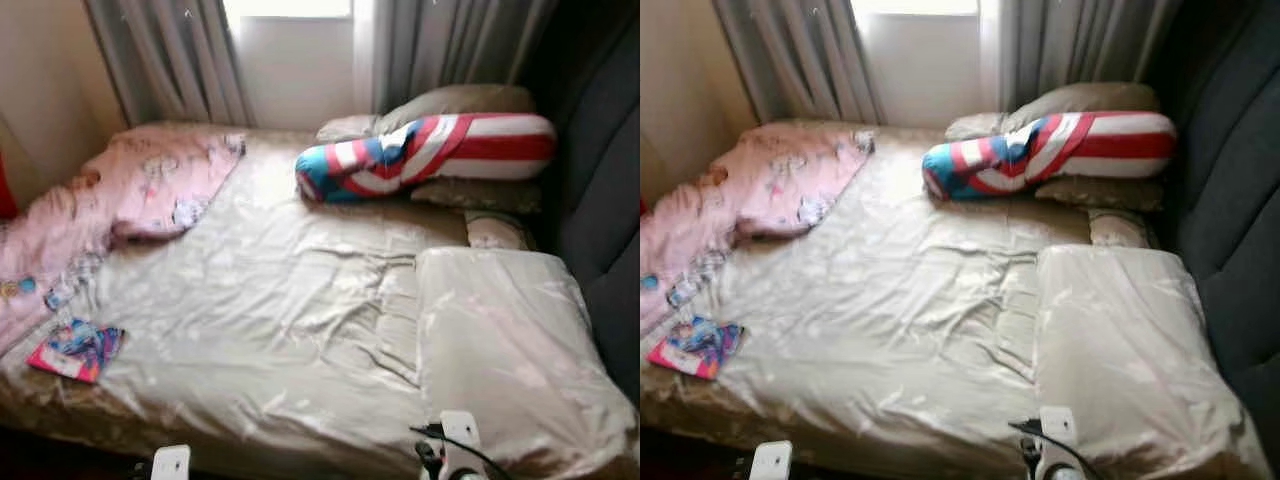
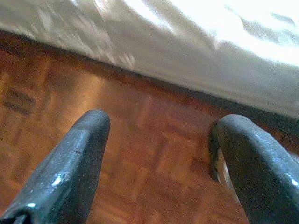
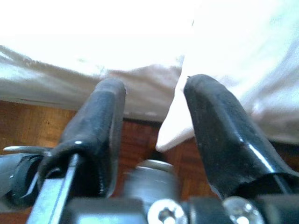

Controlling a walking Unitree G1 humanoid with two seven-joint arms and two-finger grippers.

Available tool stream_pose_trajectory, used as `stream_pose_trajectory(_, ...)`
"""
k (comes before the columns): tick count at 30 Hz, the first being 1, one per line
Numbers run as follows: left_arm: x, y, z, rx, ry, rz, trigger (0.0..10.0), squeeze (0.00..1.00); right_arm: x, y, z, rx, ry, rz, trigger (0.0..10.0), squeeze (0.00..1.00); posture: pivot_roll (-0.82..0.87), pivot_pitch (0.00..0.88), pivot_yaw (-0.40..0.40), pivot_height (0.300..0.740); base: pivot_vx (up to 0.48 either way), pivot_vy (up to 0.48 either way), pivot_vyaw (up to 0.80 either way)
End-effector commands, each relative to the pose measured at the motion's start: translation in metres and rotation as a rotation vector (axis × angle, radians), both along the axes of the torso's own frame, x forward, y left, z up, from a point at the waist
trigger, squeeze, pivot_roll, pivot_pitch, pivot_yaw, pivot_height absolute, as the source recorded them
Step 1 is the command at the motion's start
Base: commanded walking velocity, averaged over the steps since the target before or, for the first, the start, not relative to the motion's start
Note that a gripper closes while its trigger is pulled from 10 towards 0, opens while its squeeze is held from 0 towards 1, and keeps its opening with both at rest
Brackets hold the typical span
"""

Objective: Clean up the room

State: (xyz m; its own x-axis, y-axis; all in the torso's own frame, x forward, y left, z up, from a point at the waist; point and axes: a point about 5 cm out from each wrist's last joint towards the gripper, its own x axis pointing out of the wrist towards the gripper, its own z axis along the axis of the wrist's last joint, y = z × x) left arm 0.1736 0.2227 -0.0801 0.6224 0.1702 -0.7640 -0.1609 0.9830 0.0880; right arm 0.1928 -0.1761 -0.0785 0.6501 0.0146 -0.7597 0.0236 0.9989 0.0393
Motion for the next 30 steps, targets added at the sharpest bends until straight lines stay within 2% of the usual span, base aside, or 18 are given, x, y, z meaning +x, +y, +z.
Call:
stream_pose_trajectory(1, -0.0021, -0.0027, -0.0018, 0.0, 0.014, -0.003, 10.0, 0.0, -0.01, -0.0086, -0.0042, -0.011, 0.028, -0.031, 10.0, 0.0, -0.09, 0.015, 0.047, 0.74, 0.0, 0.48, 0.0)
stream_pose_trajectory(30, -0.0026, -0.0021, -0.0022, -0.001, 0.02, 0.017, 10.0, 0.0, -0.0121, -0.0096, -0.0052, -0.011, 0.04, -0.018, 10.0, 0.0, -0.09, 0.027, 0.031, 0.74, 0.0, 0.48, 0.0)
